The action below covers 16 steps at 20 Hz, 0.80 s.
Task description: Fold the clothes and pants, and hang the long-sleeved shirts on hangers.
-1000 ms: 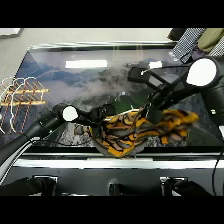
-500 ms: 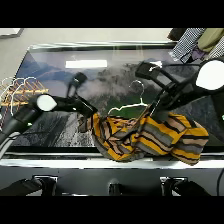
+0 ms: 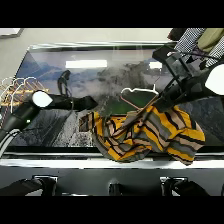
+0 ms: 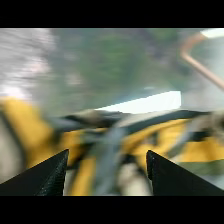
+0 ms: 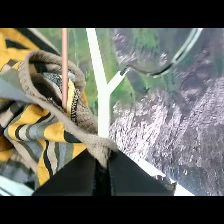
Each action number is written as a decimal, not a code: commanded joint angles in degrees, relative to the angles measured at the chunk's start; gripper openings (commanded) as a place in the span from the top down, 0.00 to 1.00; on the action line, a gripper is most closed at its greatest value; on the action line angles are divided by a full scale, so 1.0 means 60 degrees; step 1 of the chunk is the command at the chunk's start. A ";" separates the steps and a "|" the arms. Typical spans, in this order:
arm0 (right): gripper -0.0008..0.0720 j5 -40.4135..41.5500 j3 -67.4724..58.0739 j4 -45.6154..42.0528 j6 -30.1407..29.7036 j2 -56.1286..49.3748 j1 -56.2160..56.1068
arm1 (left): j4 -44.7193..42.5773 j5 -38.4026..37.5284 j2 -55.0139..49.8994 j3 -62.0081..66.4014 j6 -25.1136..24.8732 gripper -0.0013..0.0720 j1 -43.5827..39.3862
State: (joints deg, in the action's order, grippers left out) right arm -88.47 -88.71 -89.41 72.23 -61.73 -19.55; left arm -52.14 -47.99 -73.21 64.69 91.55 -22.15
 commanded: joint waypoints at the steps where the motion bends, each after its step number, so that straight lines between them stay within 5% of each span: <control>1: 0.96 0.0317 0.0000 -0.0146 0.0477 0.0022 0.0000 | 0.1191 0.0667 -0.0918 0.0787 0.0404 0.24 -0.0987; 7: 0.96 0.0317 0.0000 -0.0149 0.0652 0.0022 0.0000 | 0.1523 -0.0171 -0.3559 0.3763 0.0539 0.24 -0.1767; 11: 0.96 0.0346 0.0000 -0.0153 0.0652 0.0022 0.0000 | 0.3490 -0.0204 -0.4455 0.4160 -0.0011 0.24 -0.1814; 16: 0.96 0.0342 0.0000 -0.0153 0.0652 0.0022 0.0000 | 0.3668 -0.0678 -0.4991 0.4160 -0.0015 0.24 -0.1956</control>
State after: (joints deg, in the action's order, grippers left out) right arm -86.43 -88.71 -90.43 76.05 -61.65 -19.55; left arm -32.42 -50.63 -101.08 89.08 91.94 -33.30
